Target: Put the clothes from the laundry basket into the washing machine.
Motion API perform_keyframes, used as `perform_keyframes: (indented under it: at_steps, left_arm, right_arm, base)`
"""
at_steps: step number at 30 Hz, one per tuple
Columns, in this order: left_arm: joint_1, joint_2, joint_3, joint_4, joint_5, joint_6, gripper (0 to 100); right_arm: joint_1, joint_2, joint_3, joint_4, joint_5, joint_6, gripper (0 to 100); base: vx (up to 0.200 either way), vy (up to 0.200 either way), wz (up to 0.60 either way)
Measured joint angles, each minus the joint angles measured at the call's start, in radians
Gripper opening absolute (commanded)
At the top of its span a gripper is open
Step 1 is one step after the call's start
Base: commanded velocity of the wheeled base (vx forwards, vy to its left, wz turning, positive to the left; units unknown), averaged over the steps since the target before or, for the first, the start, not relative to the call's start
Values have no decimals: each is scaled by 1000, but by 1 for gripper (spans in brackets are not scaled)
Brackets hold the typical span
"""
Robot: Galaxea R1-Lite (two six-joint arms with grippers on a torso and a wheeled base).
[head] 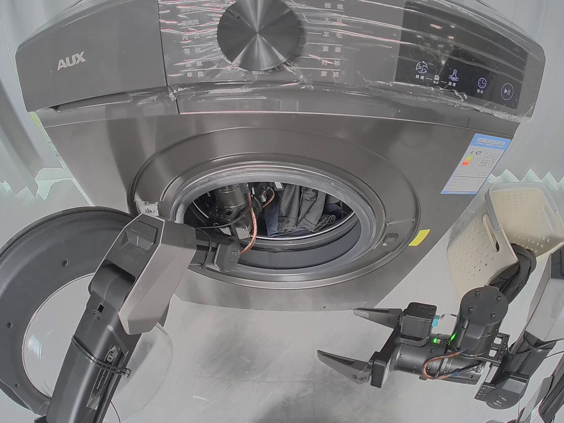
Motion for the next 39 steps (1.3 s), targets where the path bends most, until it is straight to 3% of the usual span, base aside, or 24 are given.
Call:
perform_keyframes:
  at_steps: [3, 4, 12, 19, 29, 39]
  left_arm:
    - [0, 11, -6, 1, 0, 0, 0]
    - [0, 14, -8, 1, 0, 0, 100]
    - [-14, 16, 7, -5, 1, -4, 100]
    - [-32, -40, 168, -33, -14, 5, 100]
    - [-74, -210, 617, -131, -78, 78, 100]
    - [-159, -443, 1118, -250, -156, 153, 100]
  right_arm:
    - [0, 3, 0, 0, 0, 1, 100]
    - [0, 3, 0, 0, 0, 0, 100]
    - [-3, 5, 1, 0, 1, 1, 100]
    - [-4, 5, 2, 0, 2, 1, 100]
    - [-3, 5, 5, 0, 2, 1, 100]
    - [11, 4, 10, 0, -1, 3, 100]
  base:
    - [0, 0, 0]
    - [0, 0, 0]
    - [0, 0, 0]
    - [0, 0, 0]
    - [0, 0, 0]
    - [0, 0, 0]
